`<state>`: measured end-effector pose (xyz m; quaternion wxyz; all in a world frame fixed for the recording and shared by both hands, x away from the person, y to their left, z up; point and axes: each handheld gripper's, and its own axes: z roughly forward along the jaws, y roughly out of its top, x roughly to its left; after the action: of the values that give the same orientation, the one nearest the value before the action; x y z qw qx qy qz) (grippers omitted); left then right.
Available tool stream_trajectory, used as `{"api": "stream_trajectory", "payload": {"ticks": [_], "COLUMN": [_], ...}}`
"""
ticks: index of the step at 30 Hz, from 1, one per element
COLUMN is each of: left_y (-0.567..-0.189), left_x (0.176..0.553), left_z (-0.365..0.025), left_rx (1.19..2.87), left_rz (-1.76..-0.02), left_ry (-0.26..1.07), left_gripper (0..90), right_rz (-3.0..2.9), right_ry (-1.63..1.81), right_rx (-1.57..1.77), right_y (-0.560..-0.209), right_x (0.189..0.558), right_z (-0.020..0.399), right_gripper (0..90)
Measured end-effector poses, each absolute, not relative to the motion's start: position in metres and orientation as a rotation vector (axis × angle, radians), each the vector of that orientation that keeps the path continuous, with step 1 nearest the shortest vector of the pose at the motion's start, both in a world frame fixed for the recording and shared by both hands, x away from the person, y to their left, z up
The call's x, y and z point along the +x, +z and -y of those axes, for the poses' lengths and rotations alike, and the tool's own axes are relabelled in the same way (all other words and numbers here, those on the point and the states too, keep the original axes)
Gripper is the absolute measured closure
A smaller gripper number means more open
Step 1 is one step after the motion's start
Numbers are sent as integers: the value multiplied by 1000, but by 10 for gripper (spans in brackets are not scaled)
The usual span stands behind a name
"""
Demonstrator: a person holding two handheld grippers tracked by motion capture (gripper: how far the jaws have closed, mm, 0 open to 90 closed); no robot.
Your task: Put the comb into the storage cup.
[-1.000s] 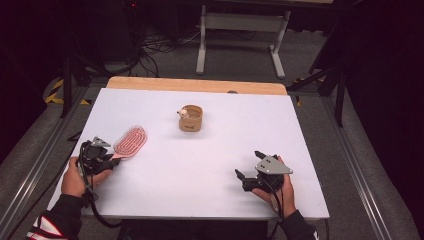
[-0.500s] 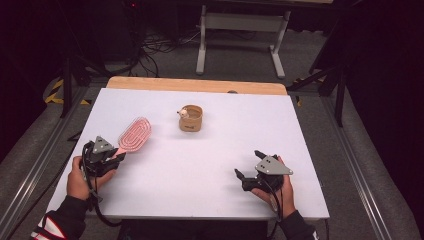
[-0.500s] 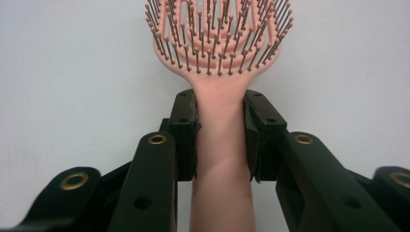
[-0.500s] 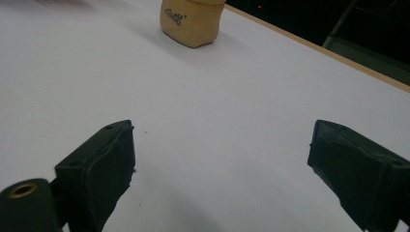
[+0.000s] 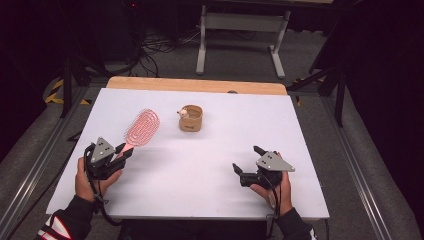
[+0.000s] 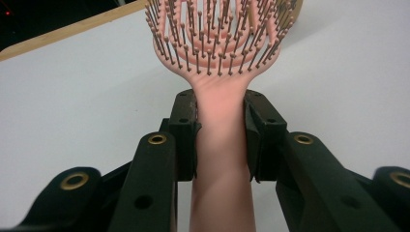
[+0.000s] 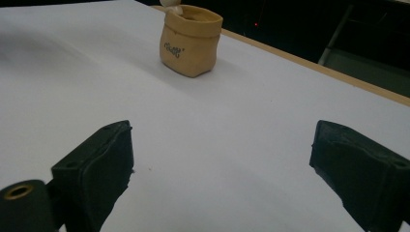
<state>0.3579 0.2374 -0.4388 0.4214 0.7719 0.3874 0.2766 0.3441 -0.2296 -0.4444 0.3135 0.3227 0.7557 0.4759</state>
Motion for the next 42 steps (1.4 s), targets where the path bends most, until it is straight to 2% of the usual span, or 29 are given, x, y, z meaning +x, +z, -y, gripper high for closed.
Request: {"api": "stream_trajectory", "payload": {"ticks": [9,16,19,22,28,42], "left_y": [-434,-434,-435,-436,-438,-445], "left_x": [350,348,347,347,344,335], "left_z": [-212,-180,-174,-165,-146,-112], "left_rx": [1884,1875,1874,1886,1898,1913], "left_rz": [-859,-756,-737,-709,-658,-544], "left_ry": [736,720,720,726,733,739], "left_gripper": [693,693,693,693,694,694], "right_rz": [-1983,-1989,-1995,-2026,-2088,-2144], "right_ry": [1330,1453,1481,1545,1603,1659], "right_rx": [846,859,862,869,843,929], "right_y": [-433,-419,-416,-411,-405,-408], "right_x": [351,361,363,367,370,379], "right_z": [210,182,175,160,138,127], "right_gripper": [83,58,64,108,109,154]}}
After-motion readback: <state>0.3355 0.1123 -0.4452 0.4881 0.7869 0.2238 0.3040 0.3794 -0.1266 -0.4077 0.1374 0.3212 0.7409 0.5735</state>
